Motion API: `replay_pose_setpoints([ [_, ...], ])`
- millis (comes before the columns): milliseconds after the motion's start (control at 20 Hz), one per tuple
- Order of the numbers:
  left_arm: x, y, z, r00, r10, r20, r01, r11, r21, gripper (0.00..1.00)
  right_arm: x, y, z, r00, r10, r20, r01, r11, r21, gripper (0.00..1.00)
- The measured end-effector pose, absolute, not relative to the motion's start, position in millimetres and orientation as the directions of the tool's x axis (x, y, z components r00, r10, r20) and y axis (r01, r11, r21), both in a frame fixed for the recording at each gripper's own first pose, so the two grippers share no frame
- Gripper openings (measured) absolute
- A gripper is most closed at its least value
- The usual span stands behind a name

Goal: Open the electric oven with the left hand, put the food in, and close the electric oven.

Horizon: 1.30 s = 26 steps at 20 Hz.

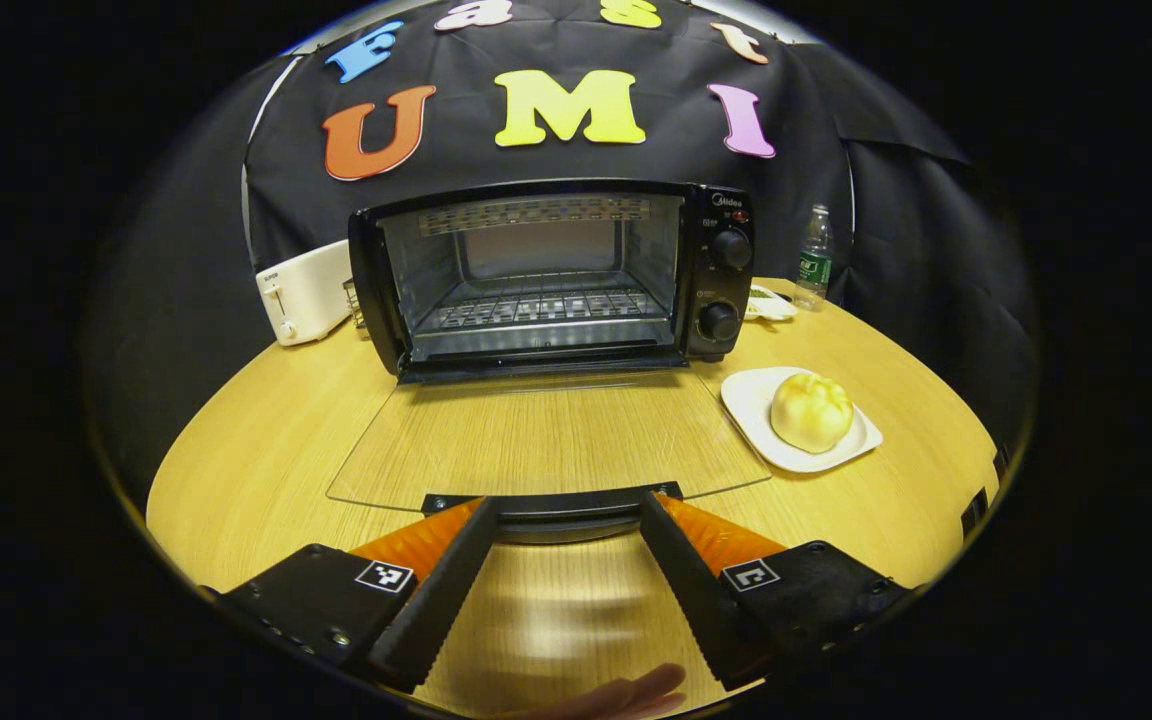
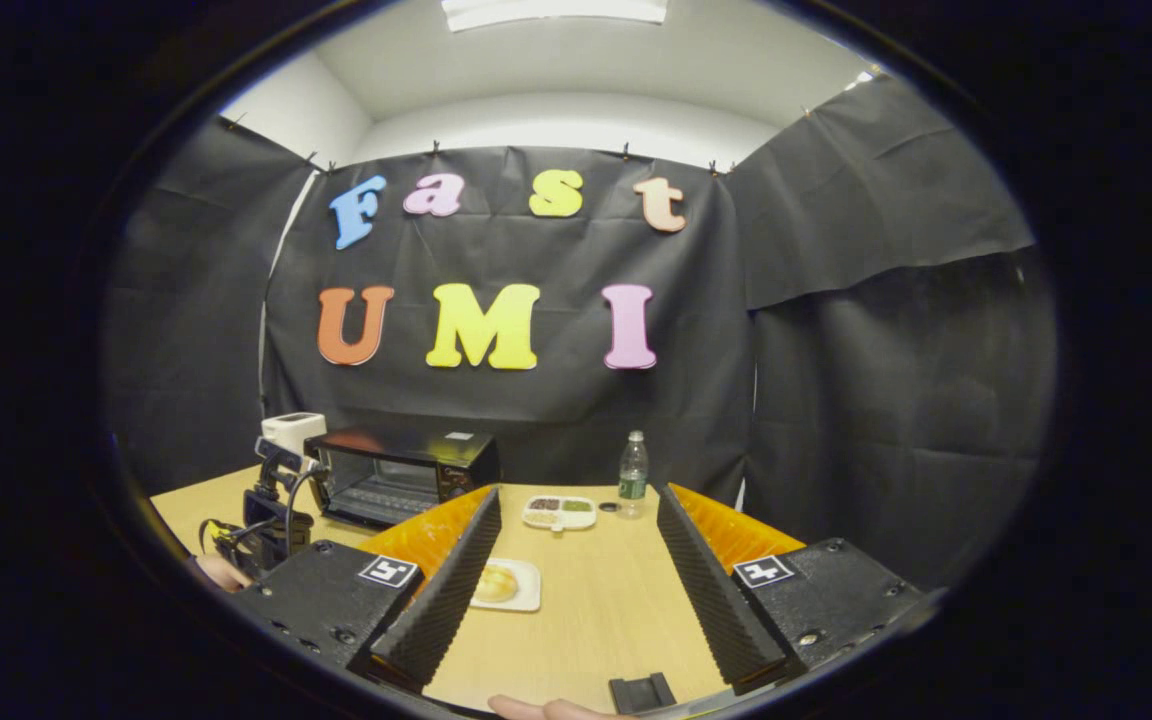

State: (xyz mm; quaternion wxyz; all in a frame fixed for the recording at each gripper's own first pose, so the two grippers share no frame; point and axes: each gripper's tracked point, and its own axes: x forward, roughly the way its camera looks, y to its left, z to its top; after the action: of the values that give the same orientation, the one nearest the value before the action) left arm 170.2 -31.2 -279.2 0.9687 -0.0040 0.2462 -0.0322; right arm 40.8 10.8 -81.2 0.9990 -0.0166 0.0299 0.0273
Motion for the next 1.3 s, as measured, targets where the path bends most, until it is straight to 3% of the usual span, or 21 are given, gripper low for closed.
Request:
replay_pose_setpoints([
  [350,138.6,1.5,-180.4,0.960,-0.043,-0.277,0.017,0.995,-0.095,0.96,65.8,20.9,-104.5,0.991,0.047,-0.125,-0.051,0.998,-0.026,1.00],
  [650,87.8,27.1,-93.7,0.994,-0.005,-0.109,-0.006,0.995,-0.097,0.94,97.5,57.5,-134.6,0.979,0.108,-0.172,-0.111,0.994,-0.010,1.00],
  [950,31.5,27.6,-20.2,0.996,-0.057,0.066,0.062,0.996,-0.069,0.93,136.8,93.9,-205.4,0.946,0.135,-0.296,-0.134,0.991,0.025,1.00],
  [1300,-5.3,51.3,5.8,0.987,0.044,0.157,-0.042,0.999,-0.016,0.95,170.7,129.2,-295.8,0.883,0.133,-0.451,-0.134,0.991,0.031,1.00],
])
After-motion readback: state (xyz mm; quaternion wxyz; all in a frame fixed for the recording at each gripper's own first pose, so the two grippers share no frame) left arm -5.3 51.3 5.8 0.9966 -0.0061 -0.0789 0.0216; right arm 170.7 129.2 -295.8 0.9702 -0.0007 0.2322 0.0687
